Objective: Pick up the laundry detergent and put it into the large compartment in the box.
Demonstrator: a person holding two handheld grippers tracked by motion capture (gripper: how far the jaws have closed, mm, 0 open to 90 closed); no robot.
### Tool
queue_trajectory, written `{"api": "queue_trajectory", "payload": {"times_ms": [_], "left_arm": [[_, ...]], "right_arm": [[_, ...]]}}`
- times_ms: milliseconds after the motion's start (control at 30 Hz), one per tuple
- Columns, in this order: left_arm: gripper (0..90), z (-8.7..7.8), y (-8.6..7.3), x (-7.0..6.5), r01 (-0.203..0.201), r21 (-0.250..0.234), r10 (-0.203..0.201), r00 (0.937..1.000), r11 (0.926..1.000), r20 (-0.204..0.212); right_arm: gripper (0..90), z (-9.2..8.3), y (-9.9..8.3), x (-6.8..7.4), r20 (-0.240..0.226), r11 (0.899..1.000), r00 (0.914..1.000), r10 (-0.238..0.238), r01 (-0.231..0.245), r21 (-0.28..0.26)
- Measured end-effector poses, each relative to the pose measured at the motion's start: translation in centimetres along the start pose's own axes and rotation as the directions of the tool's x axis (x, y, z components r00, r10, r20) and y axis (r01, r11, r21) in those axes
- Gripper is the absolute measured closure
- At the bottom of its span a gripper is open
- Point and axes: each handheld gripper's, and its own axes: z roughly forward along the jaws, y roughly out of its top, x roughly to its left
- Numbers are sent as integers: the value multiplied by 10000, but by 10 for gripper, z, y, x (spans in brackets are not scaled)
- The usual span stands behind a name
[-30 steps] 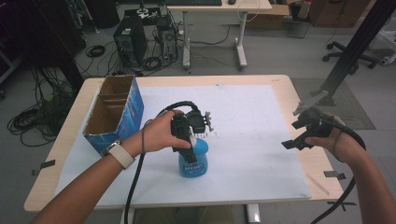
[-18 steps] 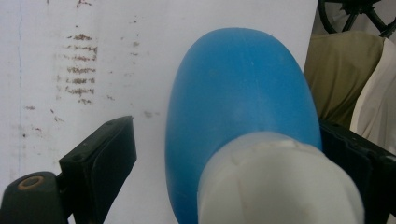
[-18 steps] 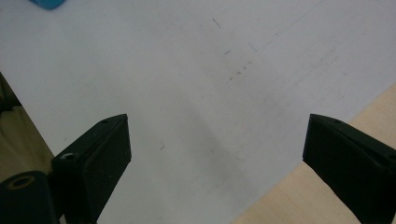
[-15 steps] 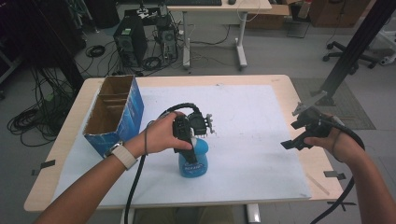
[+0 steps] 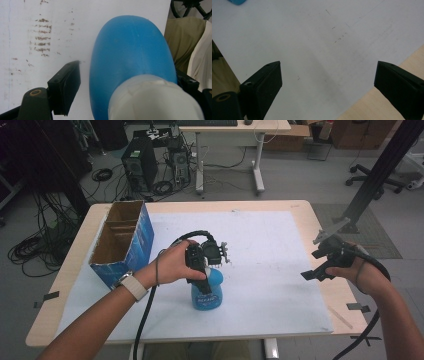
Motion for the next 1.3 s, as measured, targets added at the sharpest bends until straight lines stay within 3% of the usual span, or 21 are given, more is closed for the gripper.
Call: {"api": "queue_trajectory", "payload": {"times_ms": [433, 967, 1300], "left_arm": [[357, -1, 0, -2, -134, -51, 135, 9997, 9999, 197], [371, -3, 0, -6, -302, 11, 302, 9995, 9995, -99], [371, -12, -2, -6, -137, -82, 136, 9998, 9999, -134]], "right_arm": [[78, 0, -2, 0, 2, 10000, 10000, 38, -38, -2], [78, -1, -3, 1, 12, 10000, 10000, 39, -39, -18], [78, -1, -3, 1, 28, 10000, 10000, 29, -29, -52]]}}
